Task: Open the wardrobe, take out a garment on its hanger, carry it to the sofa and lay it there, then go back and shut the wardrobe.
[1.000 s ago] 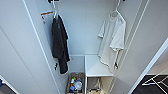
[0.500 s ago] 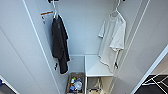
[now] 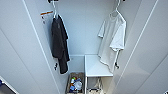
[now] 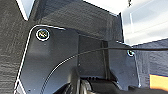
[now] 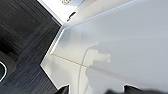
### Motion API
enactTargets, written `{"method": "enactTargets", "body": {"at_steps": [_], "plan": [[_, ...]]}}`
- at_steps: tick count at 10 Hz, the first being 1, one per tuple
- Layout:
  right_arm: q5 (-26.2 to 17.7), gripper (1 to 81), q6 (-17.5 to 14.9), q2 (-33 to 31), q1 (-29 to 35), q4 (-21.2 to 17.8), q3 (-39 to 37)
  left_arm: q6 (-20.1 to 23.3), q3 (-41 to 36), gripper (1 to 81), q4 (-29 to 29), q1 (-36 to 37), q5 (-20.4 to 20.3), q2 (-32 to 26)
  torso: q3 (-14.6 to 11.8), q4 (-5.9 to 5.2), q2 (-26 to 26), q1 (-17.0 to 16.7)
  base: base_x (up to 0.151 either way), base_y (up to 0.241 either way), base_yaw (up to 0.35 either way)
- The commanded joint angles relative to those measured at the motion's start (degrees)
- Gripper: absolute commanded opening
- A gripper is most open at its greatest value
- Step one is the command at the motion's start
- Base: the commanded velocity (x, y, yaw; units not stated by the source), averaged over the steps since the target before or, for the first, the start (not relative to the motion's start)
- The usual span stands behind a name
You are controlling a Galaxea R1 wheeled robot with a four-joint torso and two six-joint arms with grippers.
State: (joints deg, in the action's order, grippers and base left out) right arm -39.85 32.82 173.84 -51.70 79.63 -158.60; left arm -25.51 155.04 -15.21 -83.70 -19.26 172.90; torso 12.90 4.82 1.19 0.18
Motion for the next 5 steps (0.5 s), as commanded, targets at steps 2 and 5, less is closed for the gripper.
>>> {"method": "enactTargets", "body": {"at_steps": [2, 5], "plan": [[10.2, 81.1, 1.2, -2.4, -2.5, -18.5, 7.4, 0.3, -0.2, 81.1, -2.2, 1.3, 2.0, 0.0, 0.0, 0.00, 0.0, 0.0, 0.000, 0.000, 0.000], [22.2, 81.1, 1.3, -6.9, -11.6, -32.2, 13.1, 0.3, -0.3, 81.1, -4.8, 1.3, 2.2, 0.3, 0.0, 0.00, 0.0, 0.0, 0.000, 0.000, 0.000]]}}
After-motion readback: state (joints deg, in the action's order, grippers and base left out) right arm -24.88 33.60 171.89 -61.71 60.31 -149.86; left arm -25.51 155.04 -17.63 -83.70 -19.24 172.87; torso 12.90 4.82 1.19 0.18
